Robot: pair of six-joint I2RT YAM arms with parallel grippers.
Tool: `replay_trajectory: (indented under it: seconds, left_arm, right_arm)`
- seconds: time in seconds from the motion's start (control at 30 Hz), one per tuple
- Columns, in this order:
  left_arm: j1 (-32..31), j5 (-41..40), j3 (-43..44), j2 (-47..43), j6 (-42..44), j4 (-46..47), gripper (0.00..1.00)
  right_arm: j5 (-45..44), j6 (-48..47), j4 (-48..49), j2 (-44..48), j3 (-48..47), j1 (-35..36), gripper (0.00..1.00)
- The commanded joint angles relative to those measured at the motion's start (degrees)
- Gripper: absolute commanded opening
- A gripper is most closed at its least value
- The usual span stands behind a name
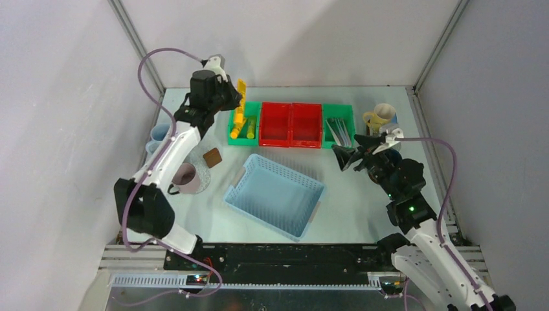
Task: Prepare toiletry sets of a toothbrush and toothpaste on the tray
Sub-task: Pick up the toothpaste from the storage box.
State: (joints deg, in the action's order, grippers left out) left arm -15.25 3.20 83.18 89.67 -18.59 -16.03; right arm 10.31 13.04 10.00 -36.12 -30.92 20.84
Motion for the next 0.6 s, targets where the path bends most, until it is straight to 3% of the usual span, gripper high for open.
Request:
replay_trajectory:
  seconds: [0.0, 0.23, 0.57]
  left_arm:
    - [-0.2, 4.2, -6.2, -9.7, -6.5, 13.6, 0.0]
    - [-1.9, 8.7, -15.4, -18.6, -11.6, 25.1, 0.0]
    - [-8.2, 6.6, -25.8, -28.4, -18.0, 39.2, 0.02]
  right_arm:
    - [-0.7, 2.1, 9.5, -4.2, -4.7, 5.0, 0.86]
    - [-1.3, 4.3, 18.4, -13.3, -8.2, 12.6, 0.86]
    - [1.6, 7.8, 27.0, -22.9, -13.5, 18.1, 0.86]
